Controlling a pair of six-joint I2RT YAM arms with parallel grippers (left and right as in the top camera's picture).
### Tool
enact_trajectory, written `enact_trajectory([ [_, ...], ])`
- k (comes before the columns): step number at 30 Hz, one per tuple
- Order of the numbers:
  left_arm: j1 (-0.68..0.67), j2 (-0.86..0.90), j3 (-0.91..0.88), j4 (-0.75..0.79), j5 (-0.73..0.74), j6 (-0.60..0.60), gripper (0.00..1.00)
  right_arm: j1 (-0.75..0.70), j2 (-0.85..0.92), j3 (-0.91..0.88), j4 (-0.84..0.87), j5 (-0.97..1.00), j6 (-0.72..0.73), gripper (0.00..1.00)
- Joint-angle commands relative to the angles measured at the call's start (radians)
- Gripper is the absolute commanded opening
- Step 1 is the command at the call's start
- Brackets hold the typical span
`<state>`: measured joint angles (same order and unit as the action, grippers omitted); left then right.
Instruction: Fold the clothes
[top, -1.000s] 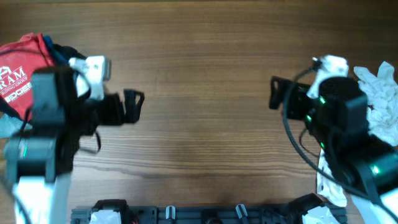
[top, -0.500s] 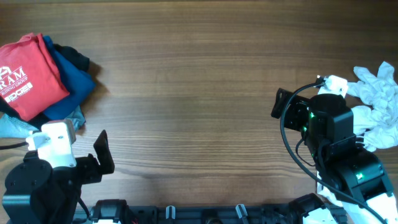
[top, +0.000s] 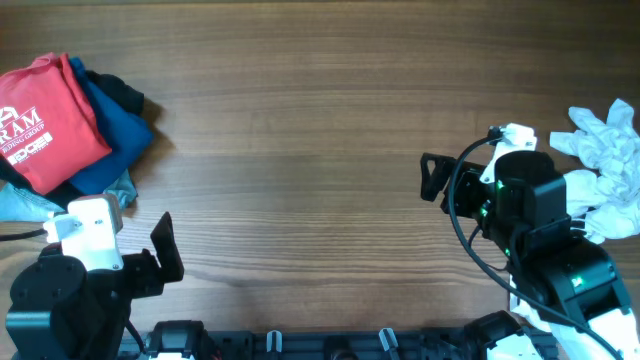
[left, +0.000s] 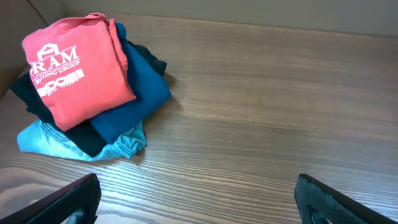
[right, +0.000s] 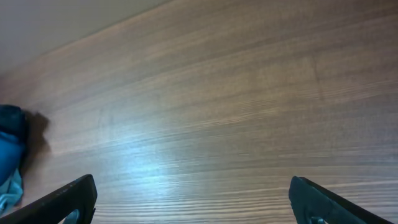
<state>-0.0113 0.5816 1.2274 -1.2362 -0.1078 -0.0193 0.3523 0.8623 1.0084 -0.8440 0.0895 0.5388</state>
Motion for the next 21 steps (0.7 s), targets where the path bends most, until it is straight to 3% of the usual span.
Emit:
enact_trajectory([
  [1,0.000,0.006,-0.006,0.000,-0.010,0.012,1.00,0.000,0.025,-0.001,0.041,0.007,0.010,1.00],
  [12,0.000,0.006,-0.006,0.000,-0.010,0.012,1.00,0.006,0.131,-0.001,0.264,0.019,-0.130,1.00],
  [18,0.000,0.006,-0.006,0.000,-0.010,0.012,1.00,-0.023,0.015,-0.022,0.263,0.026,-0.319,1.00],
  [21,0.000,0.006,-0.006,0.000,-0.010,0.012,1.00,-0.082,-0.103,-0.108,0.291,0.025,-0.338,0.99],
])
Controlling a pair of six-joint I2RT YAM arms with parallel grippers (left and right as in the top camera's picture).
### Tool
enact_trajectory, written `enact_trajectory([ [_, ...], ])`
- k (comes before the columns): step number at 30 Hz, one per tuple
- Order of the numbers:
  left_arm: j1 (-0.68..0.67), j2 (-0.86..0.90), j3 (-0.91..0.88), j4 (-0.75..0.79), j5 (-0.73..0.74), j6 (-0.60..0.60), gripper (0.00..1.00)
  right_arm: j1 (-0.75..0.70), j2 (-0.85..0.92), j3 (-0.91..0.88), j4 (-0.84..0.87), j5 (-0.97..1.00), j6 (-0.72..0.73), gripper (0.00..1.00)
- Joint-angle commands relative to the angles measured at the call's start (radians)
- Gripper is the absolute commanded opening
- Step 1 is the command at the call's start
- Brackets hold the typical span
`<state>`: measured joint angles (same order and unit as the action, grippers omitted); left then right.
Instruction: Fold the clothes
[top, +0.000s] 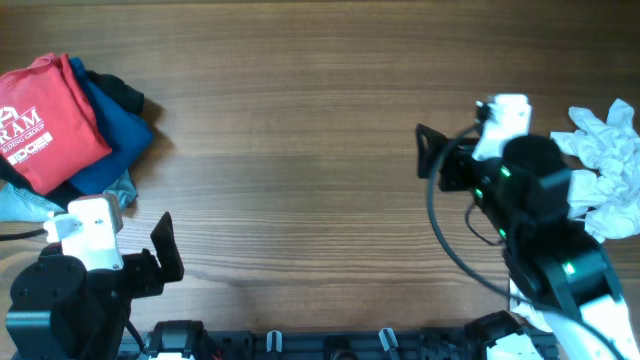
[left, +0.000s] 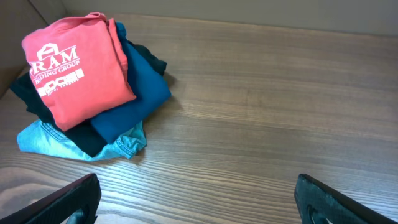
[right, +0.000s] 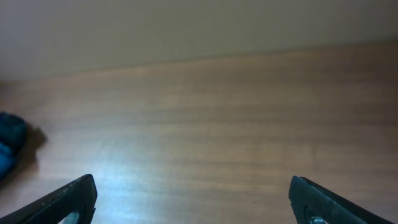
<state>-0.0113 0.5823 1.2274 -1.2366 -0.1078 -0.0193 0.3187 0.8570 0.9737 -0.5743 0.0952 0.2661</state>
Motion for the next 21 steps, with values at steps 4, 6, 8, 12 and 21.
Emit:
enact_trajectory([
  [4,0.000,0.005,-0.006,0.000,-0.010,0.012,1.00,-0.146,-0.291,-0.261,0.120,0.000,-0.064,1.00],
  [6,0.000,0.005,-0.006,0.001,-0.010,0.012,1.00,-0.170,-0.401,-0.377,0.214,0.001,-0.065,1.00],
  [8,0.000,0.005,-0.006,0.000,-0.010,0.012,1.00,-0.174,-0.517,-0.496,0.301,0.001,-0.072,1.00],
  [12,0.000,0.005,-0.006,0.000,-0.010,0.012,1.00,-0.177,-0.706,-0.672,0.428,0.001,-0.074,1.00],
  [21,0.000,0.005,-0.006,0.000,-0.010,0.012,1.00,-0.241,-0.854,-0.877,0.645,0.001,-0.089,1.00],
])
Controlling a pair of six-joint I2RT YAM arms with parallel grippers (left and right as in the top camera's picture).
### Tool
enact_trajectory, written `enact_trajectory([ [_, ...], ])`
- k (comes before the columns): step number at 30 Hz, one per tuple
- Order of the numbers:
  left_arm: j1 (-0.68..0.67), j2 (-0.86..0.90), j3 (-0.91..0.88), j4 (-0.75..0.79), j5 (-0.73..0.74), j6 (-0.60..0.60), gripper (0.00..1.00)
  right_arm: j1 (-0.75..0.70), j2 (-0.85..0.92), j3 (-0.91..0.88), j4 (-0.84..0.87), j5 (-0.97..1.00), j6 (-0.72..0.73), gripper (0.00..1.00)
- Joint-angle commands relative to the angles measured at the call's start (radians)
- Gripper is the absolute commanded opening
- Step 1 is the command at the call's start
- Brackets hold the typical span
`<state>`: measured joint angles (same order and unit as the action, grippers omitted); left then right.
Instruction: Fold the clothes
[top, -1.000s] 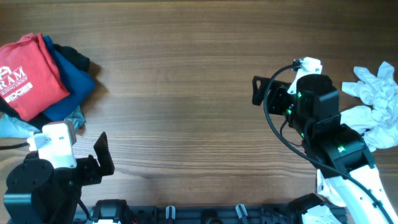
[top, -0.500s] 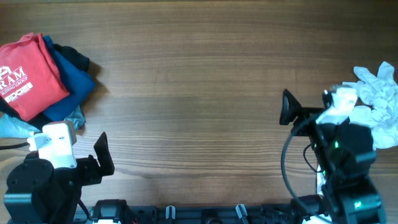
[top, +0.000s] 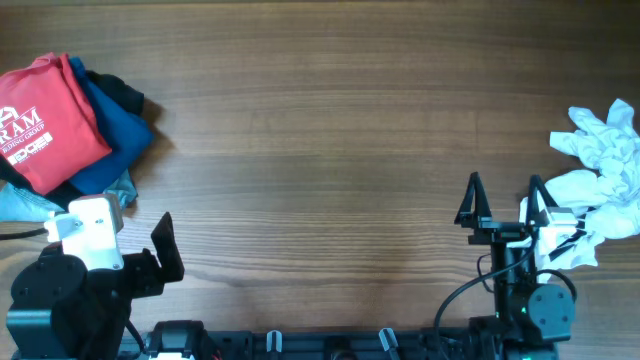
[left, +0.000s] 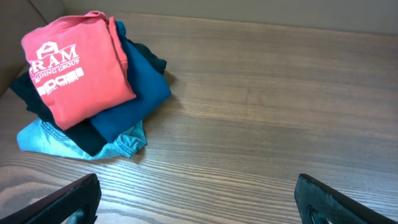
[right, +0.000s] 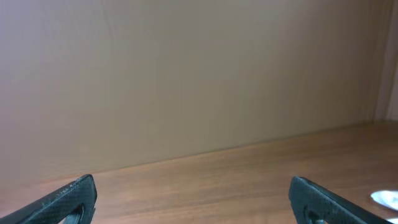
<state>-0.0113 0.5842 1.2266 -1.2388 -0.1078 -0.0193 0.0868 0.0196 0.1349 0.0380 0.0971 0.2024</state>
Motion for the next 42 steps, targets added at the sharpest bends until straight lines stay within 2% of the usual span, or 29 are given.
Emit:
enact_trajectory([
  [1,0.000,0.003,-0.005,0.003,-0.010,0.012,1.00,-0.009,-0.016,-0.053,0.055,-0.001,-0.032,1.00],
  [3,0.000,0.003,-0.005,0.003,-0.010,0.012,1.00,-0.010,-0.017,-0.131,0.104,-0.050,-0.056,1.00],
  [6,0.000,0.003,-0.005,0.003,-0.010,0.012,1.00,-0.010,-0.017,-0.130,-0.038,-0.141,-0.130,1.00],
  [7,0.000,0.003,-0.005,0.003,-0.010,0.012,1.00,-0.010,-0.017,-0.130,-0.038,-0.145,-0.151,1.00],
  [10,0.000,0.003,-0.005,0.003,-0.010,0.012,1.00,-0.010,-0.017,-0.130,-0.037,-0.148,-0.113,1.00],
  [42,0.000,0.000,-0.006,-0.018,-0.024,0.015,1.00,-0.010,-0.015,-0.130,-0.036,-0.147,-0.114,1.00],
])
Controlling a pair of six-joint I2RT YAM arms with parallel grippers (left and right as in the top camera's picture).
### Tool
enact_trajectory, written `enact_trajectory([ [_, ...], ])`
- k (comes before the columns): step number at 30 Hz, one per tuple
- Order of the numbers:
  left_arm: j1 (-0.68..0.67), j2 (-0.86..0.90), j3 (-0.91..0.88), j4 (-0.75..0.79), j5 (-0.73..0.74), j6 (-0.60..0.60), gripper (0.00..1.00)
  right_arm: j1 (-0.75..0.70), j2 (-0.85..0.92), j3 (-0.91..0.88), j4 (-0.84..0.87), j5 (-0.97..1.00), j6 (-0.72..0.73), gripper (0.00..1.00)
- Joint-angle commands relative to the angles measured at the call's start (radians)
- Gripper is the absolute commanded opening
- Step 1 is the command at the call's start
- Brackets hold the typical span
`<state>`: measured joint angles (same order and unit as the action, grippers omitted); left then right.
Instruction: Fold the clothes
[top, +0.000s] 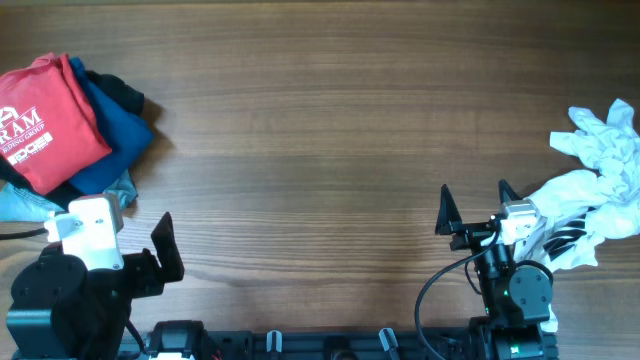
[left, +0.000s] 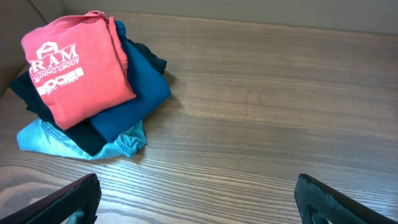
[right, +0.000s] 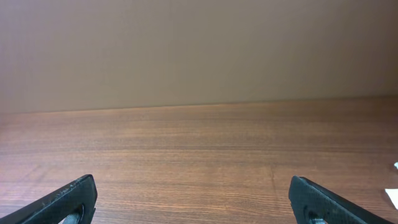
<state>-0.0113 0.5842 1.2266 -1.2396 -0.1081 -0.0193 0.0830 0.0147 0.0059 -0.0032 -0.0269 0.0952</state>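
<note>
A folded stack lies at the table's far left, with a red printed shirt (top: 45, 125) on top of dark blue, black and light blue pieces; the red shirt (left: 74, 68) also fills the upper left of the left wrist view. A crumpled heap of white clothes (top: 600, 170) sits at the right edge. My left gripper (left: 198, 199) stands open near the front left, below the stack, holding nothing. At the front right my right gripper (top: 472, 205) is open and empty, just left of the white heap, and faces bare wood (right: 196, 199).
The wooden table (top: 320, 120) runs between the two piles. A plain beige wall (right: 199, 50) stands behind its far edge. The arm bases and cables sit along the front edge (top: 330, 345). A sliver of white cloth (right: 393, 194) shows at the right wrist view's edge.
My right gripper sits slightly further left at the front edge. Its camera now takes in the tabletop instead of mostly wall. The left arm and both piles are unchanged.
My right arm was first stretched over the table right of centre, gripper open. It then stood a little further back. After that it was drawn back to the front edge beside the white heap, where it remains. The left arm stayed still throughout.
</note>
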Motion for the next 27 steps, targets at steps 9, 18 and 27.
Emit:
enact_trajectory([
  [9,0.003,-0.288,-0.502,0.284,0.121,0.012,1.00,-0.006,-0.010,-0.001,0.005,-0.023,-0.006,1.00],
  [18,0.003,-0.528,-1.041,0.953,0.281,0.012,1.00,-0.006,-0.010,-0.001,0.005,-0.023,-0.006,1.00],
  [27,0.003,-0.581,-1.221,1.308,0.226,0.016,1.00,-0.006,-0.010,-0.001,0.005,-0.023,-0.006,1.00],
])
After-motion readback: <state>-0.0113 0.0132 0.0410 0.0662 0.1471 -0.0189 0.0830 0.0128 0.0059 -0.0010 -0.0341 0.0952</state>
